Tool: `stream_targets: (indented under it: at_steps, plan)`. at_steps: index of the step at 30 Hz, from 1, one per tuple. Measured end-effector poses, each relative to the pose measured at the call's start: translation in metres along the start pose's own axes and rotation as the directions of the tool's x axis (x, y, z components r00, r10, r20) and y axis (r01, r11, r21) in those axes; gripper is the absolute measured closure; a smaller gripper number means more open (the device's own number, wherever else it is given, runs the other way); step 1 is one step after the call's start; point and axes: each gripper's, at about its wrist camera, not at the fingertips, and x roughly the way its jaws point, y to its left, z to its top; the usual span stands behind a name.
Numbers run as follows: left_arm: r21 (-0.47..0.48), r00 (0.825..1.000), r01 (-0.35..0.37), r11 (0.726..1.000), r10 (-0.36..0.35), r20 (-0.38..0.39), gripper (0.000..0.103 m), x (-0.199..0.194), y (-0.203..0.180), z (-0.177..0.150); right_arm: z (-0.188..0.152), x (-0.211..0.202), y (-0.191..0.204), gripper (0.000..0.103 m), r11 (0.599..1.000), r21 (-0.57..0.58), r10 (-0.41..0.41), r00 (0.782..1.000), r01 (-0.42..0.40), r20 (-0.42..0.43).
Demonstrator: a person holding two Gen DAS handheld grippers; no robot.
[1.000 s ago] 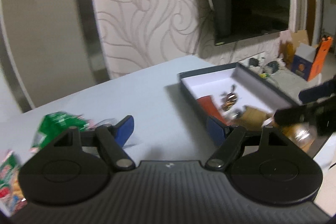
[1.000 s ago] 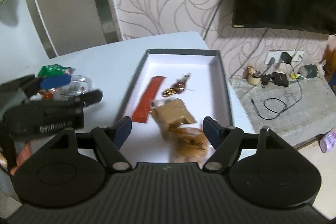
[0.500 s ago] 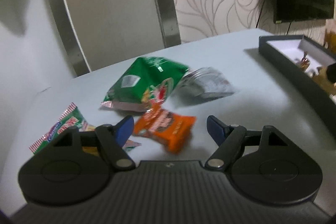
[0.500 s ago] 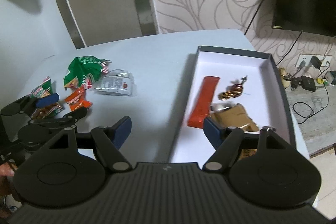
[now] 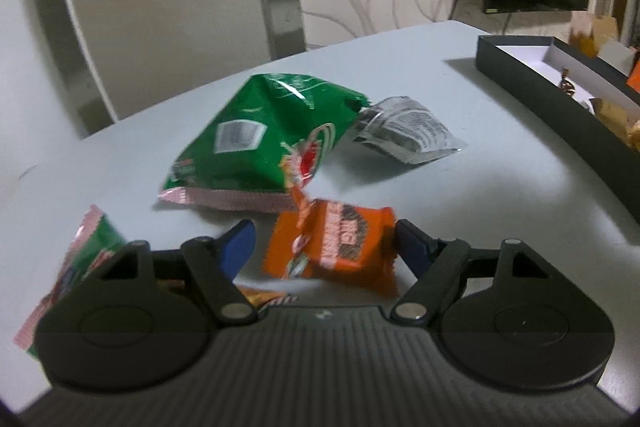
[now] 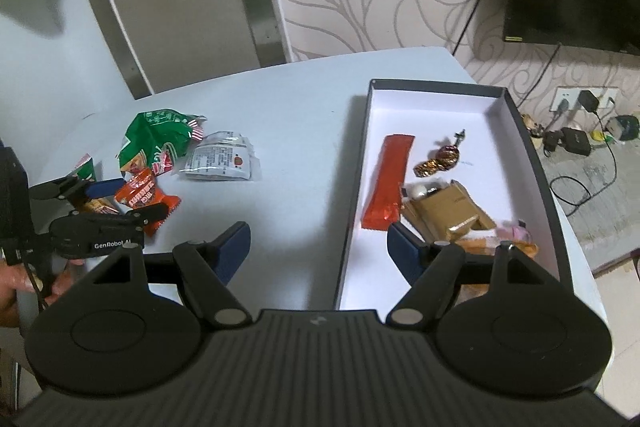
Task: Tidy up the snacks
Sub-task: 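Move left tool to the orange candy packet while right tool returns to the table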
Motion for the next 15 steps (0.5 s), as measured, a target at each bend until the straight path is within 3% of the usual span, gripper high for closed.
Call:
stream_targets:
  at_steps: [3,8,12,15]
  plan:
    - [-0.017,0.999,0.046,0.999,-0.046,-0.013,0.025,0.004,-0.004,0.0,-0.003,-0.003,0.0,0.024,1.0,0.012,-0.016,1.0,0.016,-0.002]
    - [-0.059,0.999,0.052,0.997,-0.051,0.007,0.027,0.004,-0.006,-0.004,-0.006,-0.006,0.001,0.024,0.999,0.015,-0.029,1.0,0.029,-0.001]
    - [-0.076,0.999,0.045,0.996,-0.044,0.02,0.039,-0.001,-0.007,-0.007,-0.004,-0.004,0.01,0.024,1.0,-0.017,-0.021,1.0,0.02,-0.005]
    - [-0.102,0.999,0.045,0.994,-0.043,0.024,0.039,-0.009,-0.008,-0.013,0.0,0.003,0.022,0.024,0.999,-0.043,0.003,1.0,-0.003,-0.012]
